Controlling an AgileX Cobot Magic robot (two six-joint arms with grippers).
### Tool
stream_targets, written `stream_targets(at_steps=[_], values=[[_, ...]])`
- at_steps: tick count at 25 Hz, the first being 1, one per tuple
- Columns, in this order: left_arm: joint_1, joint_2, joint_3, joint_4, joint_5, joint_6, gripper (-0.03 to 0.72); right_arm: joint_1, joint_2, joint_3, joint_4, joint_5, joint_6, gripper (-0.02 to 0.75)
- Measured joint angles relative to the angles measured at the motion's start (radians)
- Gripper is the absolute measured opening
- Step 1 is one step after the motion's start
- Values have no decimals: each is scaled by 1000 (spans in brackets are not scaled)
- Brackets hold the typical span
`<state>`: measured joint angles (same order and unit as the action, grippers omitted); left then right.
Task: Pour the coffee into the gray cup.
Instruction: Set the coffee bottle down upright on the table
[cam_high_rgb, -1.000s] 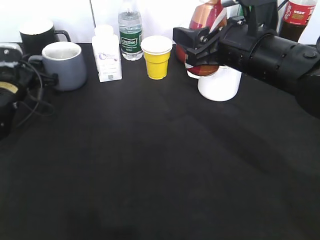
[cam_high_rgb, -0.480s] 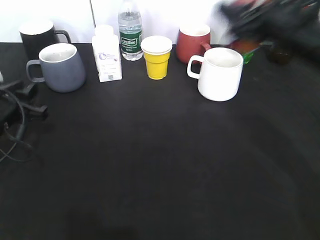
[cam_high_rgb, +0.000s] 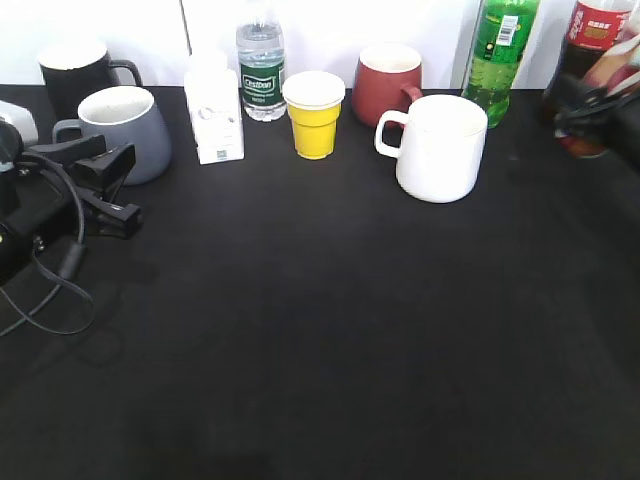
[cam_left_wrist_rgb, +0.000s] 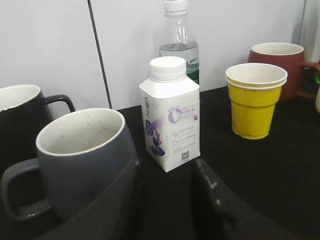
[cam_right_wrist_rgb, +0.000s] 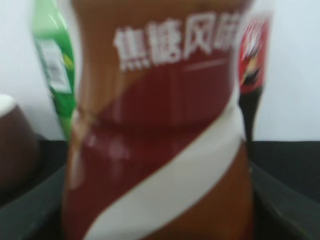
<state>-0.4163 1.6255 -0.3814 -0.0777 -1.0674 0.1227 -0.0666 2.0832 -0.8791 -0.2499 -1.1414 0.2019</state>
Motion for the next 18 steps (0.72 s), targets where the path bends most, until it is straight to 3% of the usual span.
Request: stream_targets(at_steps=[6, 11, 15, 18], values=[[0, 0, 0, 1, 2, 0, 251, 0, 140, -148, -111, 7, -1, 527], [0, 0, 0, 2, 3, -1, 251, 0, 163, -150, -122, 12, 13, 532], [0, 0, 0, 2, 3, -1, 251, 0, 164, -150, -122, 20, 6, 606], [0, 0, 0, 2, 3, -1, 251, 0, 149, -111, -118, 25, -33, 620]])
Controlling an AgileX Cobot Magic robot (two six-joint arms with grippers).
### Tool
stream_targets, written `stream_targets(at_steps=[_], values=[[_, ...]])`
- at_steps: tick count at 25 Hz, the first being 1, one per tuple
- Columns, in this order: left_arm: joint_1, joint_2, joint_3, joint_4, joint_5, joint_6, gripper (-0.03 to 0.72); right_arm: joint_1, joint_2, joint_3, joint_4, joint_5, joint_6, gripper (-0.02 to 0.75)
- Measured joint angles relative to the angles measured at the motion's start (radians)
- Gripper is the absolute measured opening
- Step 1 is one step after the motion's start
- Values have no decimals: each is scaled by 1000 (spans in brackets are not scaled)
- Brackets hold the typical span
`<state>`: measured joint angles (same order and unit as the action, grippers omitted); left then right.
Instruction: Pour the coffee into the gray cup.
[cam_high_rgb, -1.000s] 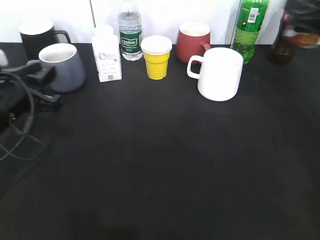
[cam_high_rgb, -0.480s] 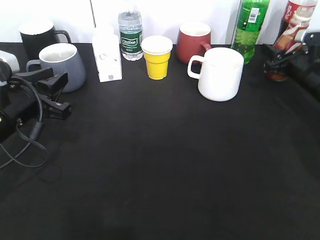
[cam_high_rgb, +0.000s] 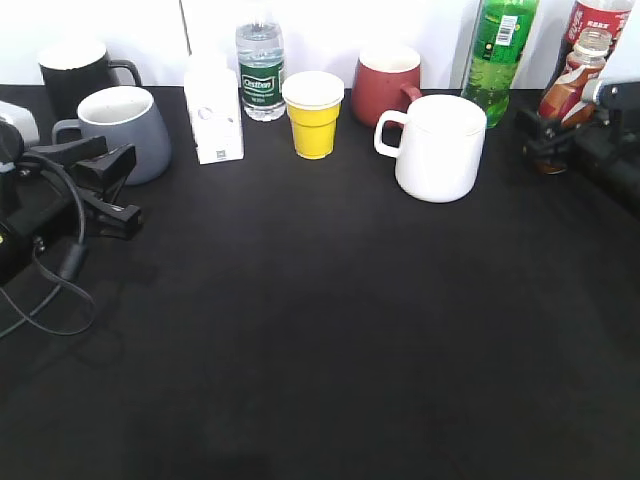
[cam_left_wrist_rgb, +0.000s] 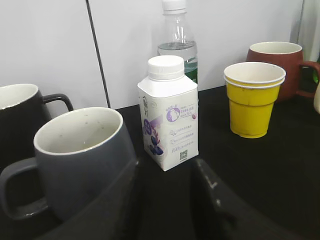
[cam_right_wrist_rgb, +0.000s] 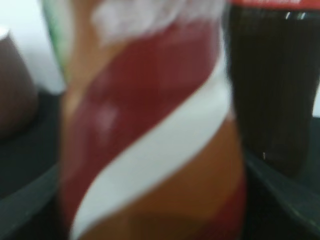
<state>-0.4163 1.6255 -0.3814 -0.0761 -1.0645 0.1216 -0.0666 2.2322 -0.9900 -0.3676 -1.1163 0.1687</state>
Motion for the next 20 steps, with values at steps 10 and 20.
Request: stream_targets(at_steps=[10, 20], values=[[0, -1, 0, 2, 0, -2, 251, 0, -178, 252, 95, -28, -55, 622], [0, -412, -336, 20, 1183, -56, 251, 82, -914, 340, -526, 942, 601, 430]])
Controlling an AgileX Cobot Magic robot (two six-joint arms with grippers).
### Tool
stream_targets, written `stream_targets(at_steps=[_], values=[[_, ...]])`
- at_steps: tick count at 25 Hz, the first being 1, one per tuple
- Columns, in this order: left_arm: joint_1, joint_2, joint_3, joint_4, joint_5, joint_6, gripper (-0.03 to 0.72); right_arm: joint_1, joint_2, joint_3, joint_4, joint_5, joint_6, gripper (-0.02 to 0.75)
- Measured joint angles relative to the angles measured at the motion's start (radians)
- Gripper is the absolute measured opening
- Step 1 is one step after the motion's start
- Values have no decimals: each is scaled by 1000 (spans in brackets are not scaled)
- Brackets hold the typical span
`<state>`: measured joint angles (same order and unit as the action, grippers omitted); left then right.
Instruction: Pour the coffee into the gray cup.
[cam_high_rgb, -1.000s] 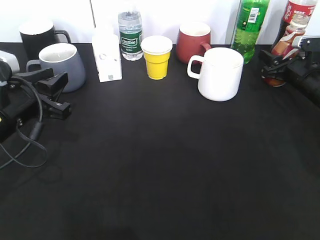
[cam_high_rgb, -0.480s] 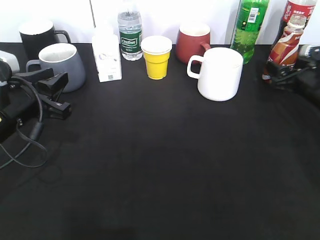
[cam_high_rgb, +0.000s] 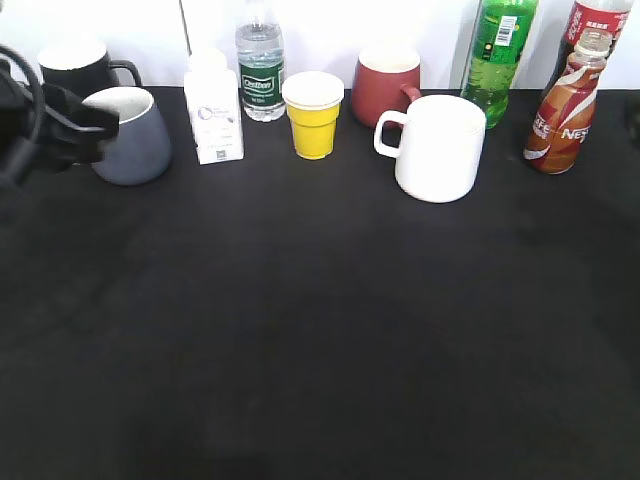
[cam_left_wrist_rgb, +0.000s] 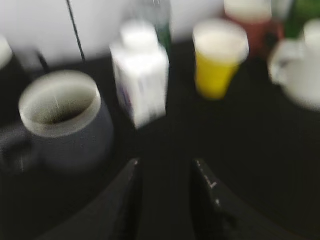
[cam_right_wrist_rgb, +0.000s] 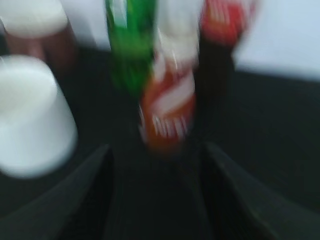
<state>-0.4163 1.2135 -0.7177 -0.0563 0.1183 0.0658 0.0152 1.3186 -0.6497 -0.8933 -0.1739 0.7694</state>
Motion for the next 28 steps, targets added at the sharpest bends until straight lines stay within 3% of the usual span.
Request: stream_targets(at_steps=[1, 3, 5, 6, 8, 9, 10, 13, 17, 18, 19, 20, 21, 23, 26, 28], values=[[0, -7, -59, 11, 201, 0, 251, 65, -45, 0, -51, 127, 65, 406], [0, -9, -151, 29, 512, 0, 251, 234, -118, 0, -36, 321, 95, 277], [0, -49, -168, 25, 668, 0, 251, 375, -158, -7, 95, 564, 18, 192], [0, -94, -168, 12, 707, 0, 251, 415, -168, -31, 240, 721, -101, 181], [0, -211, -168, -3, 769, 0, 251, 431, -192, -128, 619, 1006, -515, 149], [0, -274, -168, -3, 820, 0, 244, 433, -225, -172, 804, 1094, -695, 92], [0, -337, -168, -2, 896, 0, 212, 436, -274, -188, 909, 1145, -814, 13], [-1, -528, -157, 0, 1086, -35, 39, 436, -472, -192, 966, 1275, -880, 9], [-1, -827, -23, -5, 1101, -73, 9, 436, -814, -172, 968, 1374, -883, 10], [-1, -899, -7, -22, 1105, -85, 67, 436, -886, -156, 968, 1382, -883, 59], [-1, -959, 1, -41, 1107, -87, 176, 436, -958, -142, 968, 1385, -879, 207], [-1, -1008, 2, -46, 1108, -89, 321, 436, -1021, -125, 968, 1387, -858, 431], [-1, -1032, 2, -38, 1108, -89, 424, 436, -1077, -109, 967, 1387, -841, 575], [-1, -1038, 7, 19, 1108, -89, 496, 436, -1149, -41, 967, 1387, -834, 607], [-1, -1038, 122, 71, 1108, -89, 506, 436, -1190, 99, 955, 1369, -828, 598], [-1, -1038, 145, 72, 1084, -89, 507, 436, -1190, 115, 881, 1317, -753, 594]])
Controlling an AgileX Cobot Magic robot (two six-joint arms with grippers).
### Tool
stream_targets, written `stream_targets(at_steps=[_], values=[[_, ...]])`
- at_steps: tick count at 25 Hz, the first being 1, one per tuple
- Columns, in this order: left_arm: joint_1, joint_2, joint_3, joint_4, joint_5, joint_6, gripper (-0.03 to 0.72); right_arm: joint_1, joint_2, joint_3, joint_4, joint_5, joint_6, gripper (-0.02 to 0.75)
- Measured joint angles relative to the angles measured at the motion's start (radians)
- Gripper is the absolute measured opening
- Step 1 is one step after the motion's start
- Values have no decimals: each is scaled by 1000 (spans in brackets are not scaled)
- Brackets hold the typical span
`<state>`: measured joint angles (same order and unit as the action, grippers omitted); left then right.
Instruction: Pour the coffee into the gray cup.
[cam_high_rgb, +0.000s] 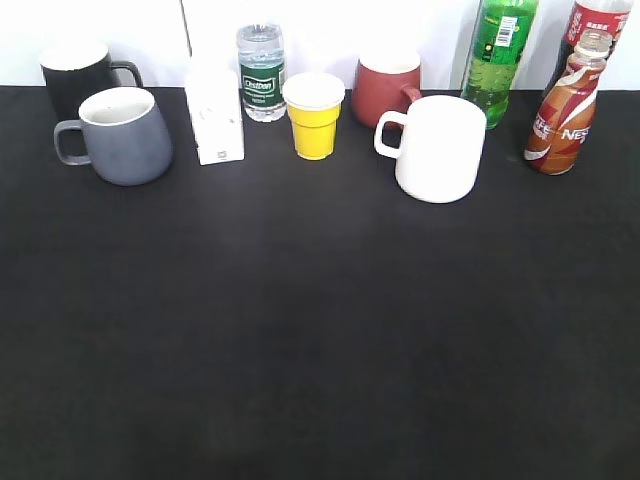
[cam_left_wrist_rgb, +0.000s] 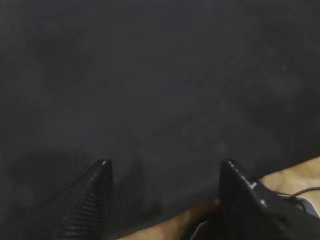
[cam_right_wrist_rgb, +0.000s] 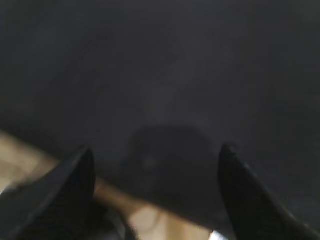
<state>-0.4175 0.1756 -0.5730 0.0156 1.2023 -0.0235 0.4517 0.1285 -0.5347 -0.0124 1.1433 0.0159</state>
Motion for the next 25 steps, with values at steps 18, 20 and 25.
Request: stream_targets(at_steps=[18, 20, 25], values=[[161, -20, 50, -2, -135, 24, 414, -150, -13, 32, 12, -101, 4, 589], [334, -92, 50, -1, -136, 24, 410, -331, -69, 32, 12, -102, 4, 589], [457, -183, 50, -2, -136, 24, 402, -414, -137, 33, 12, -103, 3, 589]])
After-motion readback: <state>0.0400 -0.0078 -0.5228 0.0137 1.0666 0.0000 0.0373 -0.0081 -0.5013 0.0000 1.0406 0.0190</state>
